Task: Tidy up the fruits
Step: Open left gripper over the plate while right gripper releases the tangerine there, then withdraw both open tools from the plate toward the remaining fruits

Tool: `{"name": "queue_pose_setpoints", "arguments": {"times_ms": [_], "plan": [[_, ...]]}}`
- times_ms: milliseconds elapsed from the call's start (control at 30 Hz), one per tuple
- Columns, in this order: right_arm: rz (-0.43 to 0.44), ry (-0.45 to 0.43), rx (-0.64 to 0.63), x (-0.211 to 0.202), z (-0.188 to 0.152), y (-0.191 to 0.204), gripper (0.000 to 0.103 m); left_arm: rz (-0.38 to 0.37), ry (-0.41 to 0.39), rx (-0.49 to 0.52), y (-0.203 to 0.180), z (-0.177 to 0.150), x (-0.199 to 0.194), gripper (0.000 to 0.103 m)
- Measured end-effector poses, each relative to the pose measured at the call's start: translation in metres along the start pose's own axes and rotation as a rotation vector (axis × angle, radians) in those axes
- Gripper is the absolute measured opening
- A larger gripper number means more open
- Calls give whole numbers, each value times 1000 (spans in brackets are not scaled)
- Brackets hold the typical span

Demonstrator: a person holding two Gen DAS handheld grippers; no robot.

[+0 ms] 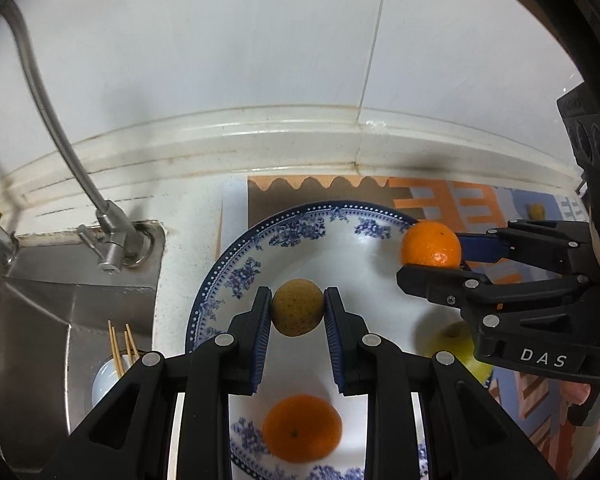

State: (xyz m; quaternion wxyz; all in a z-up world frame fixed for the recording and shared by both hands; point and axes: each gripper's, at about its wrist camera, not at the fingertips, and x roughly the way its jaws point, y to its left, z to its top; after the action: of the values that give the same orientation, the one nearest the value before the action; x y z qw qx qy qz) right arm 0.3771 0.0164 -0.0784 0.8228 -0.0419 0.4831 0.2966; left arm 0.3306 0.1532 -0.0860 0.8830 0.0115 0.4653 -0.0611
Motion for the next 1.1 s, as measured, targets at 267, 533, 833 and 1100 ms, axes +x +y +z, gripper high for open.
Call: {"name": "queue_pose_setpoints", "arguments": {"times_ms": [267, 533, 833, 1100], "plan": [[7, 22, 11, 13, 2, -6, 42, 0, 38, 11, 1, 2, 16, 26], [16, 11, 0, 11, 1, -5, 42, 20, 32, 10, 1, 0, 14, 32], [-7, -83, 3, -24, -4, -4, 43, 19, -70, -2, -11, -3, -28, 37], [-77, -223, 32, -87, -27, -3, 53, 43, -227, 13, -42, -12, -89, 49]]}}
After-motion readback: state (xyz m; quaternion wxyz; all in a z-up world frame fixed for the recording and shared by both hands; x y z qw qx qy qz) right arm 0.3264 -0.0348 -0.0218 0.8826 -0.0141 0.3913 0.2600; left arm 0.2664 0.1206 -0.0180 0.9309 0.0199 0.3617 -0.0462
